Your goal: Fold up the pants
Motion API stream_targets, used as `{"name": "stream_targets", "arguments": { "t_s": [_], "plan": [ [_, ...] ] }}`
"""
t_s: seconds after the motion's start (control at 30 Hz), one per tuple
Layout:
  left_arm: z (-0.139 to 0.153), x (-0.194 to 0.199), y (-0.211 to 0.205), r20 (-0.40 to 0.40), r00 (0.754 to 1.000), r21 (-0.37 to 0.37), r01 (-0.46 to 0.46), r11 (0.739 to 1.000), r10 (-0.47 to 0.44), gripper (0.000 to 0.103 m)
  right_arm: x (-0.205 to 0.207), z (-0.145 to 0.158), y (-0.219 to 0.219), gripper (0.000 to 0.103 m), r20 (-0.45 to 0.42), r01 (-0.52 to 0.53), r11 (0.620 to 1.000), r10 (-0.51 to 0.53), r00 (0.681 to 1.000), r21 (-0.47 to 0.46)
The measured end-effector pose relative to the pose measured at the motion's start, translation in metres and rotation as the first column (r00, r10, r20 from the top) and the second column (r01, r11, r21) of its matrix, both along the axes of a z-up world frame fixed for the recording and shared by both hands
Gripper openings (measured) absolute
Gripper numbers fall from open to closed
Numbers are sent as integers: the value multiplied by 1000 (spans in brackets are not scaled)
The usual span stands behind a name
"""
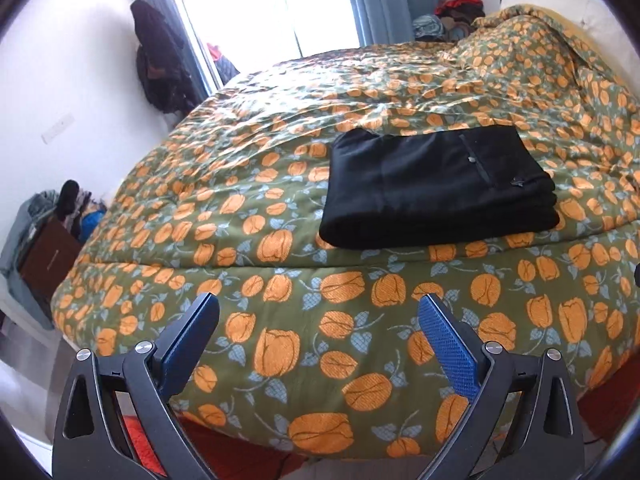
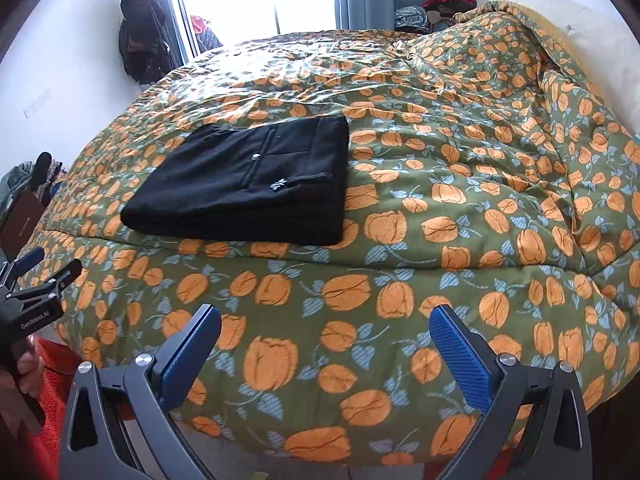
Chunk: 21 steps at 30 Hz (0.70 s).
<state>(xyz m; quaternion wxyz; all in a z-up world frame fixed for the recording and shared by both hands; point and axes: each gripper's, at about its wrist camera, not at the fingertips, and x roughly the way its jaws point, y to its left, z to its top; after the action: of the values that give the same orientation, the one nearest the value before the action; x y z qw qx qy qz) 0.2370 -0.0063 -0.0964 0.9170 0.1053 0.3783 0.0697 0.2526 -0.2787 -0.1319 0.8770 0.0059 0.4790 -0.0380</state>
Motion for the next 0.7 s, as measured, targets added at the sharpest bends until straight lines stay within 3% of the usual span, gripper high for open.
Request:
{"name": "stream_targets", "arguments": {
  "t_s": [0.1, 0.17, 0.3, 0.4, 0.7],
  "plan": [
    [11, -27, -2, 5, 1000, -5, 9, 1000, -9, 100, -24, 2, 30, 103, -15, -24, 1000, 24, 1000, -13],
    [12, -38, -1, -43, 998, -24, 39, 999, -40, 100, -35, 2, 44, 103, -51, -54, 998, 53, 997, -18],
    [9, -57, -4, -106, 988, -34, 109, 993, -112, 100, -56, 11, 58, 103, -48, -68, 998, 68, 997, 3],
    [9, -67, -4, -150, 974, -81, 159, 984, -169, 100, -69, 16, 66, 103, -59, -83, 996, 84, 995, 17],
    [26, -68, 2, -217, 959, -189, 143, 971, -184, 100, -78, 40, 77, 103, -38, -89, 996, 88, 995, -16]
  ]
}}
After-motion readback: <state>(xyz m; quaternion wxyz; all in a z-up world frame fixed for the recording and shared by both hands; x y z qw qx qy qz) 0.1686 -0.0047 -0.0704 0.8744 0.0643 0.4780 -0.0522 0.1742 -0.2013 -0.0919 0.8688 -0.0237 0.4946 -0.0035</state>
